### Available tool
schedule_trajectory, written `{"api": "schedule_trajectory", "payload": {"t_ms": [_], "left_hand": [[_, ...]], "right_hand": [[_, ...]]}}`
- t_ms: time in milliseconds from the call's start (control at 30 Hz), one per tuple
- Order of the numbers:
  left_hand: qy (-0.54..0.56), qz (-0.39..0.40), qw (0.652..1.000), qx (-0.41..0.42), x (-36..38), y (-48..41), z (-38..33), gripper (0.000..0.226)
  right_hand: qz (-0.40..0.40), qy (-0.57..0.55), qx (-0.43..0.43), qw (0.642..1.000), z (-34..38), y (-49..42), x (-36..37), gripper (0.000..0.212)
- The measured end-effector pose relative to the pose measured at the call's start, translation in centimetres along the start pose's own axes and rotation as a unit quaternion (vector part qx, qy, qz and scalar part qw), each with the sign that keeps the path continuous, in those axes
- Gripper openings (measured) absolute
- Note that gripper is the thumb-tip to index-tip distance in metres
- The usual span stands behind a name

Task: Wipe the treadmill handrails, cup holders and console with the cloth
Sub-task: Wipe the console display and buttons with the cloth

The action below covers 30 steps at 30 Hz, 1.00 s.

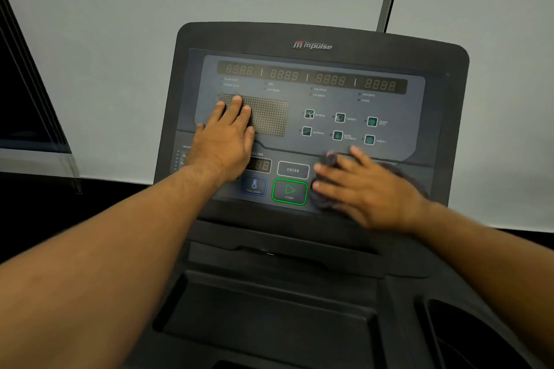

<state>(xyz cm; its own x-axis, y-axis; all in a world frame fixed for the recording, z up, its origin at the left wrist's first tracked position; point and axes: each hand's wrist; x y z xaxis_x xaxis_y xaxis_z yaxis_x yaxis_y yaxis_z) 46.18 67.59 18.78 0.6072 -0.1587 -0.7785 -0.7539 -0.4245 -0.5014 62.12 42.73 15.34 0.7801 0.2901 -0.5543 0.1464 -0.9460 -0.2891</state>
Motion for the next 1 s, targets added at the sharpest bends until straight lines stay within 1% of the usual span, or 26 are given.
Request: {"api": "schedule_trajectory", "payload": {"t_ms": [100, 167, 233, 267, 300, 333, 433, 500, 567, 600, 633, 733, 800, 933, 1000], "left_hand": [[-0.007, 0.000, 1.000, -0.008, 0.2, 0.1, -0.3, 0.055], [-0.007, -0.007, 1.000, -0.020, 0.5, 0.3, -0.9, 0.055], [-0.001, -0.014, 1.000, -0.028, 0.7, 0.4, -1.3, 0.055], [0.003, -0.016, 0.999, -0.029, 0.8, 0.4, -1.4, 0.055], [0.005, -0.019, 0.999, -0.029, 0.8, 0.4, -1.4, 0.055], [0.007, -0.020, 0.999, -0.029, 0.7, 0.4, -1.3, 0.055], [0.011, -0.018, 0.999, -0.028, 0.7, 0.3, -1.2, 0.055], [0.016, -0.019, 0.999, -0.027, 0.6, 0.3, -1.1, 0.055], [0.018, -0.017, 0.999, -0.024, 0.5, 0.3, -0.9, 0.055], [0.019, -0.015, 0.999, -0.022, 0.5, 0.2, -0.9, 0.055], [0.019, -0.011, 1.000, -0.022, 0.5, 0.2, -0.8, 0.055], [0.019, -0.002, 0.999, -0.027, 0.5, 0.3, -1.0, 0.056], [0.022, -0.001, 0.999, -0.032, 0.6, 0.3, -1.2, 0.057], [0.029, -0.002, 0.999, -0.041, 0.7, 0.3, -1.2, 0.056], [0.044, 0.000, 0.998, -0.039, 0.6, 0.2, -1.3, 0.055]], "right_hand": [[0.009, 0.024, 0.069, 0.997, -4.7, -1.0, -0.3, 0.049], [0.010, 0.014, 0.151, 0.988, -6.1, -1.9, -0.7, 0.050], [-0.001, -0.016, 0.265, 0.964, -5.1, -2.5, -0.9, 0.052], [-0.006, -0.024, 0.304, 0.952, -4.1, -2.4, -0.9, 0.052], [-0.007, -0.028, 0.313, 0.949, -2.8, -2.1, -0.8, 0.052], [-0.005, -0.031, 0.290, 0.957, -1.5, -1.4, -0.8, 0.052], [0.013, -0.025, 0.138, 0.990, 1.8, 2.4, -0.4, 0.049], [0.036, -0.029, 0.057, 0.997, 2.8, 5.5, -0.1, 0.049], [0.051, -0.018, 0.011, 0.998, 2.1, 7.9, 0.0, 0.050], [0.056, -0.011, 0.010, 0.998, 1.1, 8.6, -0.1, 0.050], [0.060, -0.004, 0.026, 0.998, -0.2, 9.0, -0.1, 0.049], [0.068, 0.016, 0.136, 0.988, -4.3, 8.2, -0.5, 0.050], [0.081, 0.009, 0.184, 0.980, -4.9, 6.3, -0.9, 0.054], [0.045, 0.011, 0.211, 0.976, -1.0, 0.6, -1.0, 0.056], [0.026, -0.017, 0.189, 0.981, 1.9, -2.4, -1.3, 0.059]]}}
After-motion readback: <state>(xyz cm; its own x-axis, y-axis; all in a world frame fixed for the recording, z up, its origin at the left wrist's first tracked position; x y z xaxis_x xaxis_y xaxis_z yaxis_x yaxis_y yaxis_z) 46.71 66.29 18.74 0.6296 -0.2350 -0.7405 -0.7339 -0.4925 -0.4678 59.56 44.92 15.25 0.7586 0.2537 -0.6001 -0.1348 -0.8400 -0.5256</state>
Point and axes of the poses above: each hand's wrist, its own y-axis away from the middle knuckle, its own x-axis out of the palm, z = x × y, and after that the axes turned 15 degrees about y, right-handed
